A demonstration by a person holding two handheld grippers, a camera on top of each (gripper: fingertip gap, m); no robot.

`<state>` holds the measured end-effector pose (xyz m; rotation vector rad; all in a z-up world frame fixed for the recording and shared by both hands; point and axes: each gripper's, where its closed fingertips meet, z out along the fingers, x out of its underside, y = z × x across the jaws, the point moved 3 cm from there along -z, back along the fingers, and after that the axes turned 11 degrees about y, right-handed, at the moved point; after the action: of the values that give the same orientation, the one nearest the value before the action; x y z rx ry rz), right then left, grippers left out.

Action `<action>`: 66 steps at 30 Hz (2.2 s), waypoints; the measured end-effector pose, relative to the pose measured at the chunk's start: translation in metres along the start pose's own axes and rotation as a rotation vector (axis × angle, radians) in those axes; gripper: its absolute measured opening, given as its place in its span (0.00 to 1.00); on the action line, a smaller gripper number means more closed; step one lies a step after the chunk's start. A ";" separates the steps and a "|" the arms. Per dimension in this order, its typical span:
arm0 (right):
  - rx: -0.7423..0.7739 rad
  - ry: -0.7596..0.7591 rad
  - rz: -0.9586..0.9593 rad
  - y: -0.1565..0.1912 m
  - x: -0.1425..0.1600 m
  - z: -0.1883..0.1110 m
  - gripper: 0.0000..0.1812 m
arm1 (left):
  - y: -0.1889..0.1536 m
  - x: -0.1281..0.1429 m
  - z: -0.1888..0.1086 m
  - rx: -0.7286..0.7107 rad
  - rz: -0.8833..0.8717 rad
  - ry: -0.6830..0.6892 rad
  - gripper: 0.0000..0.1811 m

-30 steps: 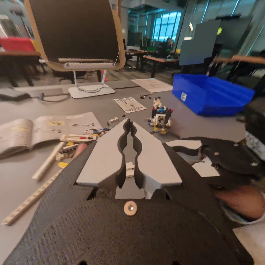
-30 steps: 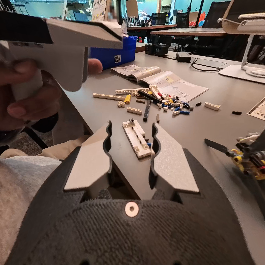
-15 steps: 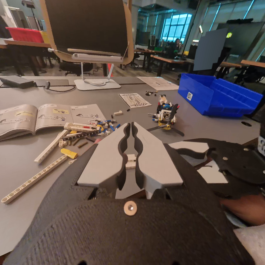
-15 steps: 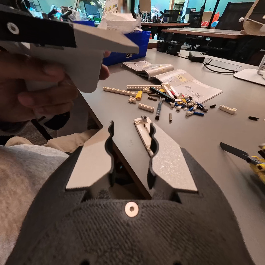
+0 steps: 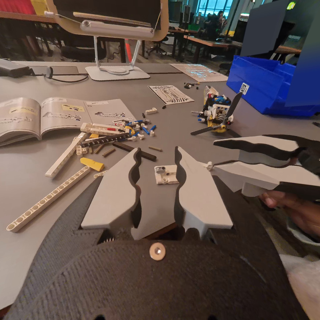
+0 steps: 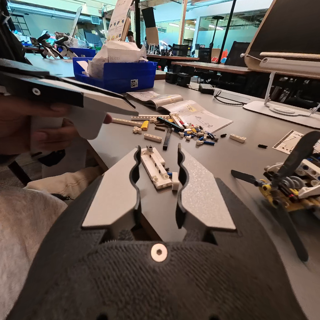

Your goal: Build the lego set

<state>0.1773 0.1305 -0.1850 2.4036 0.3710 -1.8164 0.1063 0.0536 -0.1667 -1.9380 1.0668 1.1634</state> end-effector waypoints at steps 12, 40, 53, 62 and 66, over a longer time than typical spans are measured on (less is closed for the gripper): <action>0.101 0.019 -0.054 -0.014 -0.018 0.007 0.20 | 0.038 0.011 0.008 0.008 -0.109 0.054 0.16; -0.101 -0.013 0.287 -0.031 -0.025 0.013 0.00 | 0.064 0.015 0.023 0.167 -0.333 0.062 0.00; -0.185 0.000 0.220 -0.017 -0.022 0.014 0.00 | 0.063 0.014 0.020 0.195 -0.337 0.031 0.00; -0.134 0.105 0.083 -0.004 -0.010 0.026 0.00 | 0.063 0.013 0.020 0.206 -0.339 0.022 0.01; -0.131 0.107 0.071 -0.003 -0.010 0.026 0.00 | 0.062 0.013 0.019 0.219 -0.333 0.023 0.02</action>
<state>0.1494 0.1264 -0.1824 2.3981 0.3952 -1.5869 0.0482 0.0361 -0.1932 -1.8699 0.8054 0.8081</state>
